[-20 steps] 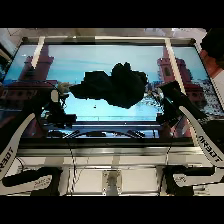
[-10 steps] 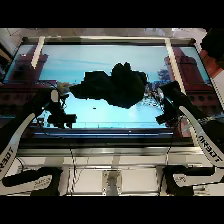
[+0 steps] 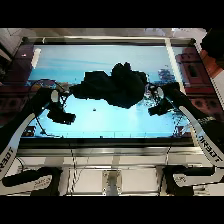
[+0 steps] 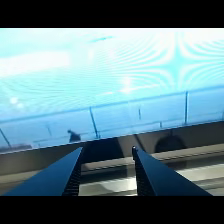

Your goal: Fold the clothes and pants, and hang the long-sleeved shirts on hangers.

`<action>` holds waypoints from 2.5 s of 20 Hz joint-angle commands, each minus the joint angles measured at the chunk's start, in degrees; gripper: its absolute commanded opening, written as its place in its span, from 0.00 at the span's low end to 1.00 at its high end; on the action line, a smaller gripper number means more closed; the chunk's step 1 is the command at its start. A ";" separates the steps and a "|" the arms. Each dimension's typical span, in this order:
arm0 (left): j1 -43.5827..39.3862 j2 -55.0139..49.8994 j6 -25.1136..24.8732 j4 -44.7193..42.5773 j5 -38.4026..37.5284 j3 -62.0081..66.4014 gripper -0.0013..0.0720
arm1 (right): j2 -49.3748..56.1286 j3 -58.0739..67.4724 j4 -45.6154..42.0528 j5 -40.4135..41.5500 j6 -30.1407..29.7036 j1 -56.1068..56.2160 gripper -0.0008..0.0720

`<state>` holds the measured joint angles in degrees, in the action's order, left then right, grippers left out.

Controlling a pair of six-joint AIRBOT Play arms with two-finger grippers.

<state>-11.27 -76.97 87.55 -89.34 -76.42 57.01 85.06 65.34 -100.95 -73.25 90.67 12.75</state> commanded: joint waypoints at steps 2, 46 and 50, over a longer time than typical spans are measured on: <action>-0.07 -0.04 -0.98 1.88 2.34 0.00 0.51 | 0.00 0.04 9.62 26.97 1.79 0.02 0.04; -0.07 5.07 -19.08 40.70 11.69 0.00 0.50 | -52.33 -25.24 18.75 -0.24 5.25 8.70 0.80; -0.07 4.94 -26.56 44.76 14.67 0.00 0.52 | -58.18 -25.27 6.47 -7.02 13.70 8.70 0.88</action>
<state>-11.33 -72.12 66.28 -48.38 -64.51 56.99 32.12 41.52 -86.13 -74.72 96.99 21.39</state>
